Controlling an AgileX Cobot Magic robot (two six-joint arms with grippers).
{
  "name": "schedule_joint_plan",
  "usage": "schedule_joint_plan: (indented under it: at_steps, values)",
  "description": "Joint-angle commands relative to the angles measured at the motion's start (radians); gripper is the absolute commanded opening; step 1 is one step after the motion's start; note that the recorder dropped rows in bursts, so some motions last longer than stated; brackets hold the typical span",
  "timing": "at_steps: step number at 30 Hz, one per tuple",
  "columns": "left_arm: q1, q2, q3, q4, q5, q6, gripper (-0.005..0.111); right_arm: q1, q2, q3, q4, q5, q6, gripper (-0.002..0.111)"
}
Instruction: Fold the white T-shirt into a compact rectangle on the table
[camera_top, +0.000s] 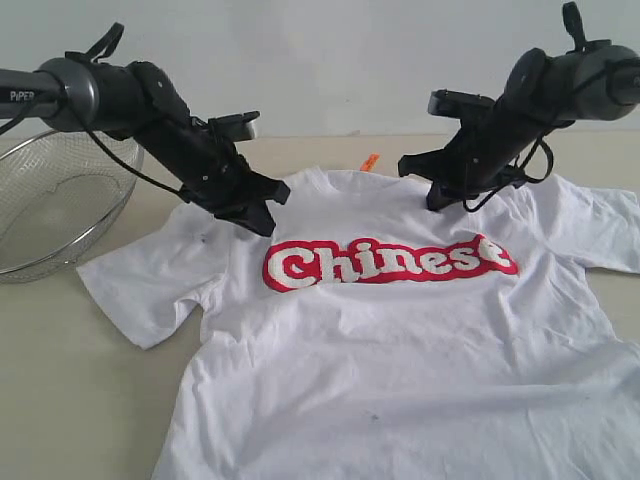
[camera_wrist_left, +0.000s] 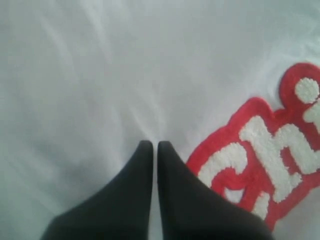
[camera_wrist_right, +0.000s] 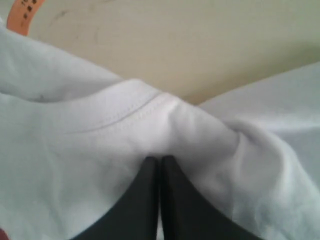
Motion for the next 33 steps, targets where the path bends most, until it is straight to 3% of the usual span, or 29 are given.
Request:
schedule_joint_plan:
  at_steps: [1,8,16,33]
  values:
    - [0.001,-0.004,-0.01,0.001,0.01,-0.009,0.004,-0.002,-0.003,-0.005,-0.008,0.082,-0.011,0.0]
    - [0.001,-0.004,-0.01,0.001,0.023,-0.009,0.004,-0.002,-0.033,-0.023,-0.001,0.023,-0.017,0.0]
    - [0.001,-0.004,-0.01,0.003,0.035,-0.009,0.004,-0.002,0.017,-0.17,-0.003,-0.066,0.051,0.0]
    - [0.001,-0.004,-0.01,0.003,0.034,0.009,0.004,-0.002,0.113,-0.185,-0.021,0.079,0.023,0.0]
